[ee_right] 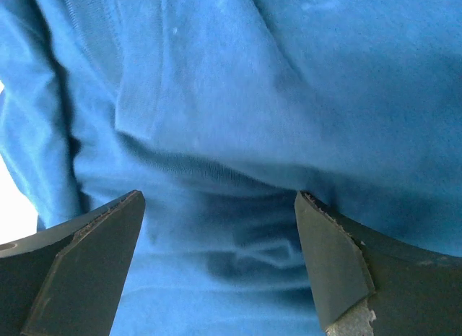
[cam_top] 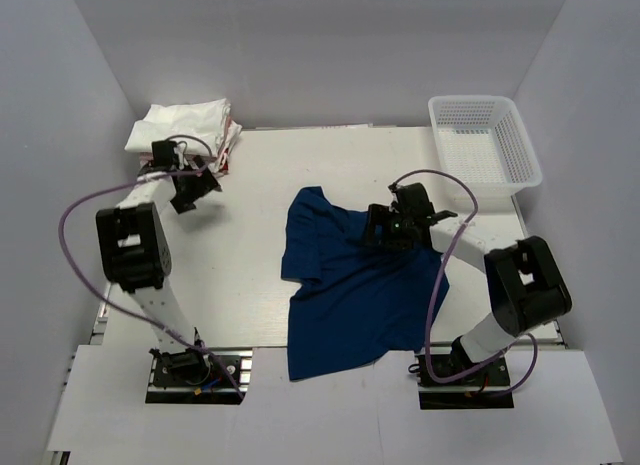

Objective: Fold and stack the t-shirts
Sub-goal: Put the neatly folded tshirt into the corner of the board with the left arm, then flatten out the tshirt

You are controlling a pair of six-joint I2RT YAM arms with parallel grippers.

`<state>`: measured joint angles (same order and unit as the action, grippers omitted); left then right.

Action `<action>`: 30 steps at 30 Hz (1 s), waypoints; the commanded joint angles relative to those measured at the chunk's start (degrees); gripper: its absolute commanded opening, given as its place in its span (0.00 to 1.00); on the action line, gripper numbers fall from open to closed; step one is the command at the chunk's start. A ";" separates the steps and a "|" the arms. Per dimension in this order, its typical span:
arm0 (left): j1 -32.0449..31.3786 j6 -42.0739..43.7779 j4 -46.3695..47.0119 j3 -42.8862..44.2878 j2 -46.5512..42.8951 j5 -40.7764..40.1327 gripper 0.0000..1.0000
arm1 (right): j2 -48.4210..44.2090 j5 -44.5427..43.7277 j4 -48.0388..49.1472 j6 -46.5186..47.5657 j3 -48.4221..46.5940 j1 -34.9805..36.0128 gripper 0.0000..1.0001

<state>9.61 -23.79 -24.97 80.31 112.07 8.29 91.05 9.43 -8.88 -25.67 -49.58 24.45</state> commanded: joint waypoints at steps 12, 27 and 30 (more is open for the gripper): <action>-25.33 -5.74 -1.21 -20.28 -21.20 6.22 1.00 | -16.34 -19.00 -6.22 -6.23 7.57 -0.80 0.90; -40.18 -11.28 0.01 -32.94 -20.06 3.30 0.77 | -13.27 -32.89 -12.48 -5.01 0.37 -5.02 0.90; -41.24 -11.89 -1.47 -31.01 -17.50 0.59 0.41 | -11.68 -33.16 -10.55 -2.90 -1.74 -5.29 0.90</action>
<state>-30.48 -34.54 -25.82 49.21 92.16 11.25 78.28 -21.37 -21.98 -30.61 -47.77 19.55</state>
